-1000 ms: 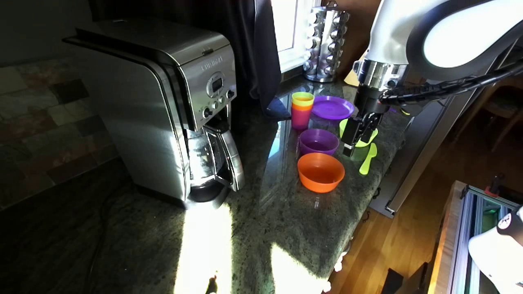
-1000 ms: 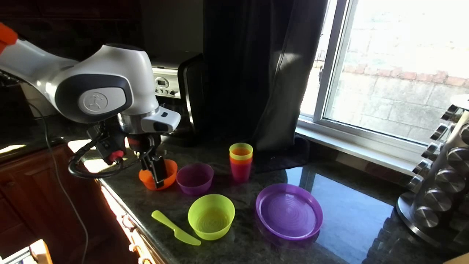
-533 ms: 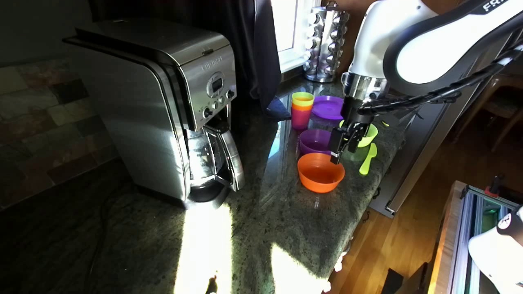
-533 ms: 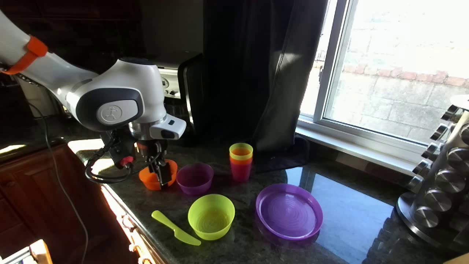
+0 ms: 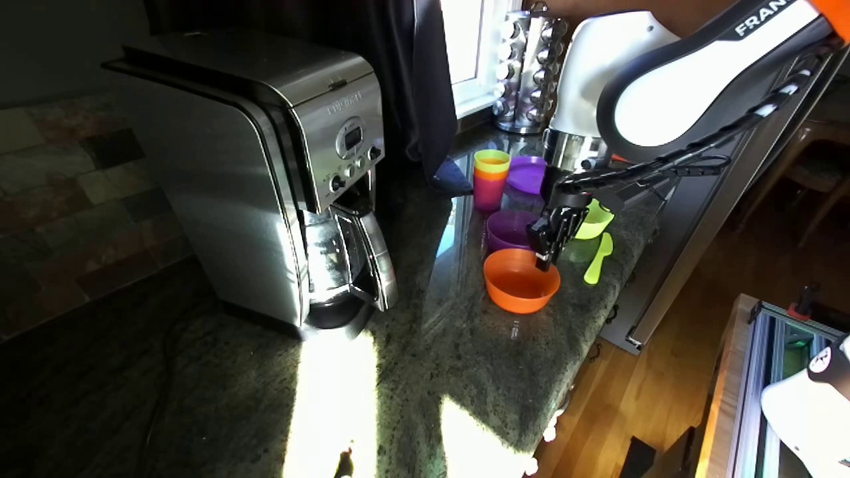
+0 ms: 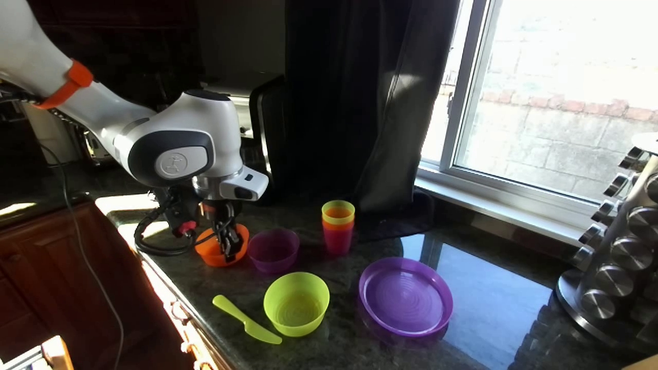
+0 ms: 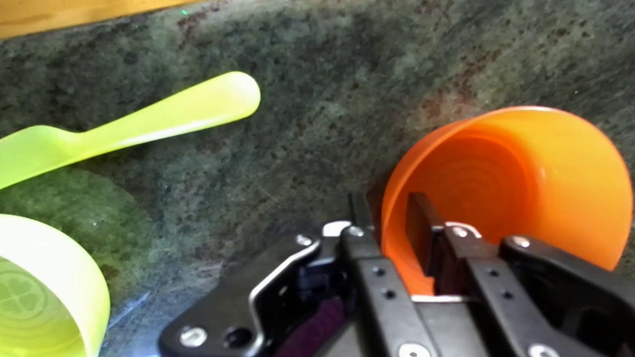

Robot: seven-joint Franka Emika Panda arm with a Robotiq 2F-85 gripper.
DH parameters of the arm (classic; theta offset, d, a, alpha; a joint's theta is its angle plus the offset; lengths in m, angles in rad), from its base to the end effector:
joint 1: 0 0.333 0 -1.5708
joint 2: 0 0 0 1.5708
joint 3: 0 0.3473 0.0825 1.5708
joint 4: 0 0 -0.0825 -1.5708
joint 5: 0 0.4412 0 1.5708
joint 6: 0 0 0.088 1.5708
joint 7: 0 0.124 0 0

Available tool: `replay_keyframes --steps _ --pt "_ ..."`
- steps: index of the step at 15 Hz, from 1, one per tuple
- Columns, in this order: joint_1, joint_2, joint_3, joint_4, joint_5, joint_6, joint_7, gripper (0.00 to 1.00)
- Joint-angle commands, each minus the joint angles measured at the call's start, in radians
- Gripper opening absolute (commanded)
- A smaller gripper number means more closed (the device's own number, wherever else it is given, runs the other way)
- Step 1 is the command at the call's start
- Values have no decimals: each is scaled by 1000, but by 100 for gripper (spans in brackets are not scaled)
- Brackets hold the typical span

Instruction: Stack the plastic bowls together

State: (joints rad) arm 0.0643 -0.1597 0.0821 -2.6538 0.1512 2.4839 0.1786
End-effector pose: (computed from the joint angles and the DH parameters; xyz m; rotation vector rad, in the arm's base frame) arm 0.4402 0.0644 0.2618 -3.0563 0.2351 0.0345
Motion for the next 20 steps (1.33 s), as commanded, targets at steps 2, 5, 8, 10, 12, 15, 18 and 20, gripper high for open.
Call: replay_keyframes --steps 2,5,8,10,12,15,18,20 --pt "8 49 5 27 12 18 23 0" --pt "17 18 5 27 28 12 -2 1" --pt "29 -34 4 7 45 2 -35 1" --pt "41 -77 2 -10 59 -7 -67 1" --pt "50 -122 -4 -24 73 -14 -99 1" --pt "48 -190 -16 -43 79 -25 -118 1" --pt "27 -236 -43 -51 74 -35 -107 1" --pt "13 -257 -69 -54 76 -36 -109 1"
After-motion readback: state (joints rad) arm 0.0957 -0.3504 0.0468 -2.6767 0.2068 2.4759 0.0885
